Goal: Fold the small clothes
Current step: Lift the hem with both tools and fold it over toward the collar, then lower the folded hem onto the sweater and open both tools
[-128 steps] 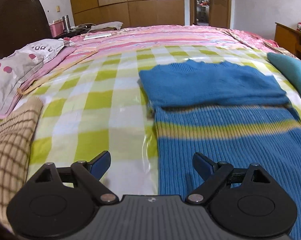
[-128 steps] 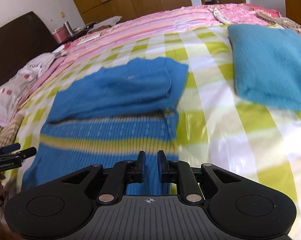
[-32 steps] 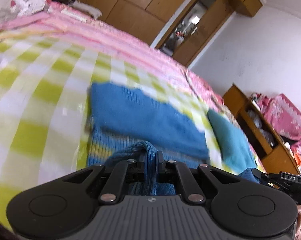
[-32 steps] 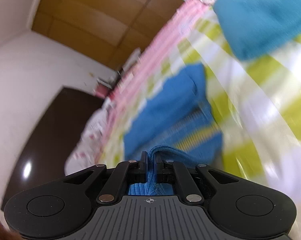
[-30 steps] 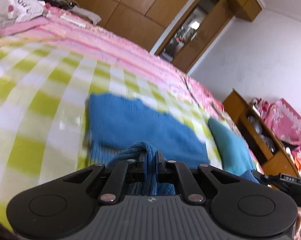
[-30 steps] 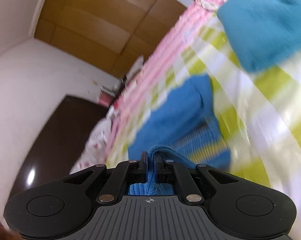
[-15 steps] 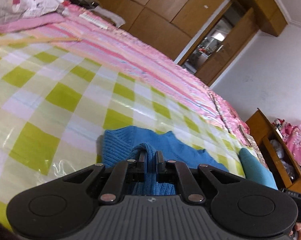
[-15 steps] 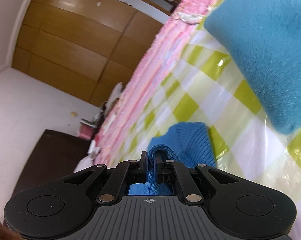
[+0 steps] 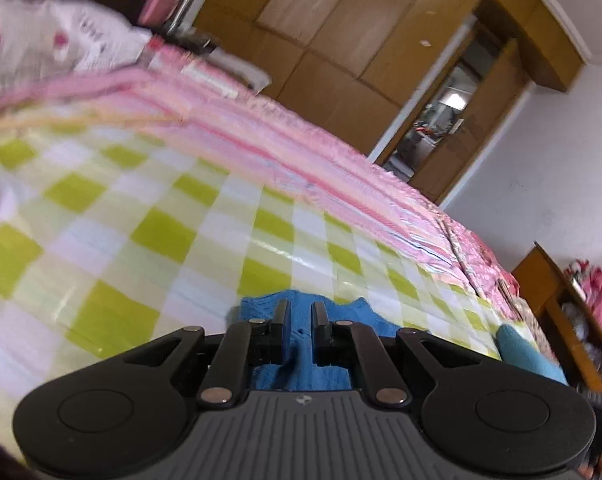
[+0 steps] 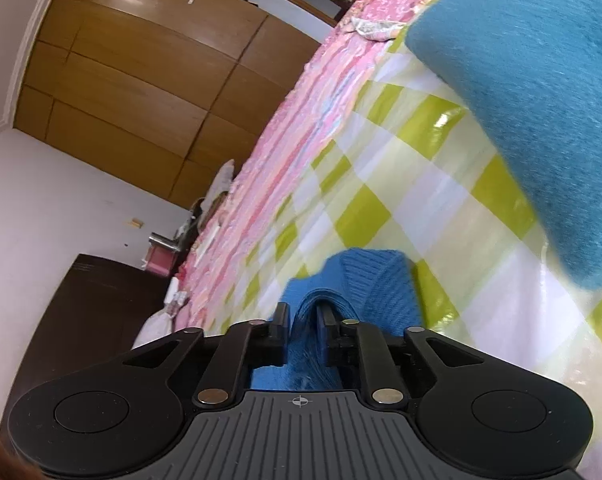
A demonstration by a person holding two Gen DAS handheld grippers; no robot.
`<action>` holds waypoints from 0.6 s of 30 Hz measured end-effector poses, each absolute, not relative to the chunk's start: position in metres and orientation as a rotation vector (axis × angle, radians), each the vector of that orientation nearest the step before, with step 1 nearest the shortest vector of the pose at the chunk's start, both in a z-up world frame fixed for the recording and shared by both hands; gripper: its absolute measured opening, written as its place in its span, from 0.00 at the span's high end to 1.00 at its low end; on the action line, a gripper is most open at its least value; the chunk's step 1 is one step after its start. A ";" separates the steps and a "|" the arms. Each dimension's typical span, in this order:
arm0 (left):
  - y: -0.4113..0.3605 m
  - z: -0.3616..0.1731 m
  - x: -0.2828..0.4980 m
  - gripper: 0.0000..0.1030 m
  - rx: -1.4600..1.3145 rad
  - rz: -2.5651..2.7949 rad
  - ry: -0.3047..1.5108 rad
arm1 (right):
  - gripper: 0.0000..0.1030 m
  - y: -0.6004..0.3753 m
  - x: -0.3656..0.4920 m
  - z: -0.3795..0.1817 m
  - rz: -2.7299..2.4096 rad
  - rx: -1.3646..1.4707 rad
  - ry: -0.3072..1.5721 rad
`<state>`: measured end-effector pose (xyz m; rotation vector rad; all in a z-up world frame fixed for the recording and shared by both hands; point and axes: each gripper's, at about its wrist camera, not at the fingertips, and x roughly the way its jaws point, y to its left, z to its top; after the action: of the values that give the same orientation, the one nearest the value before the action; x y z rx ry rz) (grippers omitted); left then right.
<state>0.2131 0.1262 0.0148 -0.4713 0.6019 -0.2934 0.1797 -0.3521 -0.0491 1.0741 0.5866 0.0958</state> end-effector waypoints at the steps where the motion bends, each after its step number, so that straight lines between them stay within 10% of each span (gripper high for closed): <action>1: 0.124 0.019 0.205 0.86 -0.443 -0.312 0.589 | 0.73 -0.351 0.180 -0.047 0.102 1.074 0.581; 18: 0.032 -0.010 0.158 0.86 -0.036 -0.641 0.727 | 0.66 -0.304 0.125 -0.020 0.248 0.633 0.633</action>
<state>0.1577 0.0317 -0.0103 -0.0361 0.7271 -0.6409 0.1249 -0.3038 -0.0196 0.6330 0.6328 0.2475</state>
